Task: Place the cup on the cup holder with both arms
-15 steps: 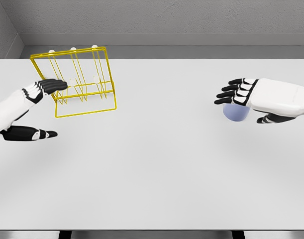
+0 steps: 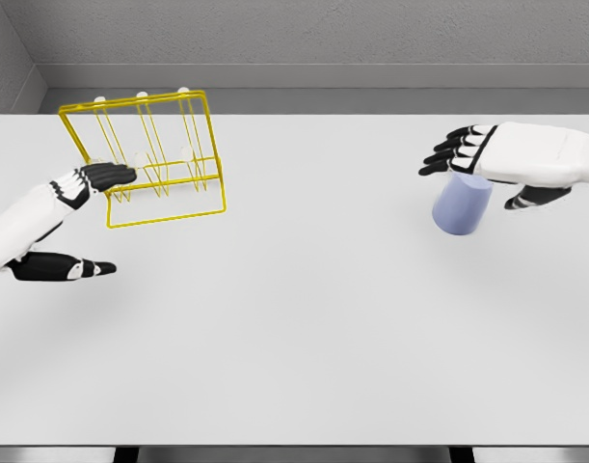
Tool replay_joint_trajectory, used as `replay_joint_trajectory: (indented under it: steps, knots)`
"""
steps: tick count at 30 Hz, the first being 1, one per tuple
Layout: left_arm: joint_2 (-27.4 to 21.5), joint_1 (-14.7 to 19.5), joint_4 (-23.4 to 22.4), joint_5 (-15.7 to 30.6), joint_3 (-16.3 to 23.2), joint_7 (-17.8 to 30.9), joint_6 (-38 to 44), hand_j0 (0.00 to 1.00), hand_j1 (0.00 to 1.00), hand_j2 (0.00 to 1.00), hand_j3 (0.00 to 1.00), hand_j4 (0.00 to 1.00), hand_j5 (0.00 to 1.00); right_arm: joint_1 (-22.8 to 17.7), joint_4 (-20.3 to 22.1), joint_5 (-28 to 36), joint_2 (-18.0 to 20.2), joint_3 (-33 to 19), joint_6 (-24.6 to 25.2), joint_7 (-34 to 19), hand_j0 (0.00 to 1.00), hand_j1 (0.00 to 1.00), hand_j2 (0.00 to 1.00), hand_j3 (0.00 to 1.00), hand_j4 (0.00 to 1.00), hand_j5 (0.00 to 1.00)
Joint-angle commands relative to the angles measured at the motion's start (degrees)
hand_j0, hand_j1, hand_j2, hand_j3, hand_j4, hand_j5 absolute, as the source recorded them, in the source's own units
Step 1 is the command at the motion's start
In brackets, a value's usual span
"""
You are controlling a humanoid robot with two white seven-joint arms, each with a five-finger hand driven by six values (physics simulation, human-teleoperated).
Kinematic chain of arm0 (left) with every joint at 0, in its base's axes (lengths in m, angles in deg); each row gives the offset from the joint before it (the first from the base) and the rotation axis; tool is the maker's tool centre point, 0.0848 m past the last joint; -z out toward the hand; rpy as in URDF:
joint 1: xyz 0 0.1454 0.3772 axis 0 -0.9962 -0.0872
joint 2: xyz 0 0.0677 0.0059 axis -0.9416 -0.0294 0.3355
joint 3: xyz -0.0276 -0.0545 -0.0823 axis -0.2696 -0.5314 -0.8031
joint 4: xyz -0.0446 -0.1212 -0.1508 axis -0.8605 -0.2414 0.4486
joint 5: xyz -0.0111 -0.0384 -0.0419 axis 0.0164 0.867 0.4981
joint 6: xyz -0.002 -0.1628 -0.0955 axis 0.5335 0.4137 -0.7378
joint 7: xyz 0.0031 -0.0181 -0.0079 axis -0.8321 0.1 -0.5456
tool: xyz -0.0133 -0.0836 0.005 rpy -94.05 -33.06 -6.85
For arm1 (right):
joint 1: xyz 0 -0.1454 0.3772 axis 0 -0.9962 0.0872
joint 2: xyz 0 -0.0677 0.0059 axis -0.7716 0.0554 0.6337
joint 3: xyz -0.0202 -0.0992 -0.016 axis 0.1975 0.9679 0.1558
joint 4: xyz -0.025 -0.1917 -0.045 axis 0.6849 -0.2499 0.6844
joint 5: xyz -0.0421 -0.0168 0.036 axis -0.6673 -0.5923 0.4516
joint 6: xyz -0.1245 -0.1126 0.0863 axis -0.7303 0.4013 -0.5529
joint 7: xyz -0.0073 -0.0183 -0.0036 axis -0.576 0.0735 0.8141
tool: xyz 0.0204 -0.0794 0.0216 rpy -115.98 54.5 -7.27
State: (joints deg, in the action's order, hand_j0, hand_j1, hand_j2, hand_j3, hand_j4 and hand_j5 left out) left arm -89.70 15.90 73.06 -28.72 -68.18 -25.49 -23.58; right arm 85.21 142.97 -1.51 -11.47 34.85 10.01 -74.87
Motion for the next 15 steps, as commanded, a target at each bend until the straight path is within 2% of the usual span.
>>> replay_joint_trajectory:
  steps: [1, 4, 6, 10, 12, 13, 15]
  knots:
    - [0.4, 0.0, 0.0, 0.3, 0.3, 0.0, 0.0, 1.00, 1.00, 1.00, 1.00, 1.00, 1.00, 0.3, -3.3, -0.1, -4.3, 0.2, 0.1, -3.9, 1.00, 1.00, 1.00, 1.00, 1.00, 1.00]
    - [0.3, -0.1, 0.0, 0.3, 0.4, 0.0, 0.0, 1.00, 1.00, 1.00, 1.00, 1.00, 1.00, 4.4, -8.1, -0.2, -6.8, 2.5, 0.1, -3.9, 1.00, 1.00, 1.00, 1.00, 1.00, 1.00]
    - [0.3, -0.2, 0.0, 0.6, 0.6, -0.2, 0.0, 1.00, 1.00, 1.00, 1.00, 1.00, 1.00, 7.2, -12.3, -0.2, -8.2, 5.8, 0.1, -3.9, 1.00, 1.00, 1.00, 1.00, 1.00, 1.00]
    - [0.2, -0.9, 0.0, 1.9, 0.7, -0.5, 0.0, 1.00, 1.00, 1.00, 1.00, 1.00, 1.00, 7.8, -18.9, -3.2, -11.5, 6.9, 0.1, -3.9, 1.00, 1.00, 1.00, 1.00, 1.00, 1.00]
    - [-0.6, -2.1, 0.0, 8.4, 2.2, -0.5, 0.0, 1.00, 1.00, 1.00, 1.00, 1.00, 1.00, 7.8, -21.4, -5.1, -13.7, 6.9, 0.1, -3.9, 1.00, 1.00, 1.00, 1.00, 1.00, 1.00]
    - [-0.7, -2.0, 0.0, 11.6, 4.6, -0.5, 0.0, 1.00, 1.00, 1.00, 1.00, 1.00, 1.00, 7.9, -23.5, -5.6, -14.3, 6.9, 0.1, -3.9, 1.00, 1.00, 1.00, 1.00, 1.00, 1.00]
    - [-1.7, -1.4, 0.0, 17.0, 8.1, -0.5, 0.0, 1.00, 1.00, 1.00, 1.00, 1.00, 1.00, 8.5, -24.2, -5.9, -14.1, 6.9, 0.1, -3.9, 1.00, 1.00, 1.00, 1.00, 1.00, 1.00]
